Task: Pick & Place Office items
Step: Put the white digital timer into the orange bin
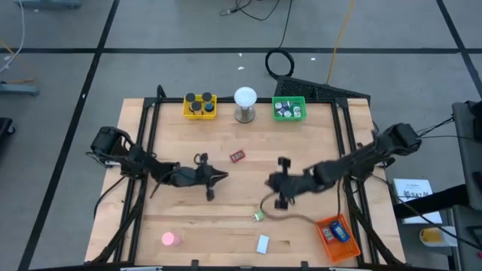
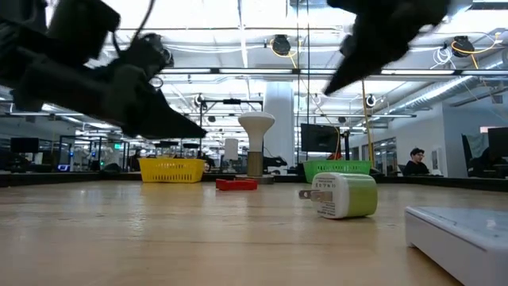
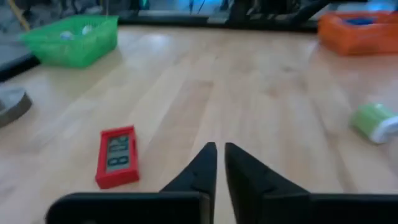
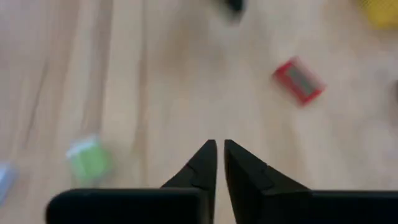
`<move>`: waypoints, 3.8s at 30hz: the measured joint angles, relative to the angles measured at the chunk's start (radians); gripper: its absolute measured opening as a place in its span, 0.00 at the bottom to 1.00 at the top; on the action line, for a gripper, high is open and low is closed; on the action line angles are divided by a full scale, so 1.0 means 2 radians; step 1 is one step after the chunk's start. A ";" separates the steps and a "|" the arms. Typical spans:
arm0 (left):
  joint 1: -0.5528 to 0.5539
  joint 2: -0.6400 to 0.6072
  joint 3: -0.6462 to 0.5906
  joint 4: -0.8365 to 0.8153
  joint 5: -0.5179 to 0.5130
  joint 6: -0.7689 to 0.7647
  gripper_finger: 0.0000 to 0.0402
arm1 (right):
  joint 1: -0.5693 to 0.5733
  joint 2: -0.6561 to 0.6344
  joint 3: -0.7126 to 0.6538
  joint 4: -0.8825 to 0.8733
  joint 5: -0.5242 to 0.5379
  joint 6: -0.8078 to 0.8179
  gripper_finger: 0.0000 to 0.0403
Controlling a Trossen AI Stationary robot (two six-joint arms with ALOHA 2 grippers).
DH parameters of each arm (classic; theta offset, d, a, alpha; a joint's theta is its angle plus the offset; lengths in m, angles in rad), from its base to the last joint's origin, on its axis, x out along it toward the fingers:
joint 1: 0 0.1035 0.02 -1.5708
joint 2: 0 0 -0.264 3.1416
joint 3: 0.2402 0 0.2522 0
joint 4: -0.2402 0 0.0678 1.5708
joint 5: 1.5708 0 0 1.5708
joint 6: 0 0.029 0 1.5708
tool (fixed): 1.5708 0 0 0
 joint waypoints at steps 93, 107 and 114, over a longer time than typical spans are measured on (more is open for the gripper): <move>-0.032 0.000 -0.019 0.008 -0.001 0.011 0.12 | 0.150 0.251 0.200 -0.318 -0.152 0.467 0.51; -0.032 0.000 -0.019 0.008 -0.001 0.010 0.12 | 0.130 0.245 0.201 -0.276 -0.137 0.417 0.62; -0.032 0.000 -0.019 0.008 -0.001 0.010 0.12 | 0.127 0.252 0.201 -0.284 -0.137 0.417 0.50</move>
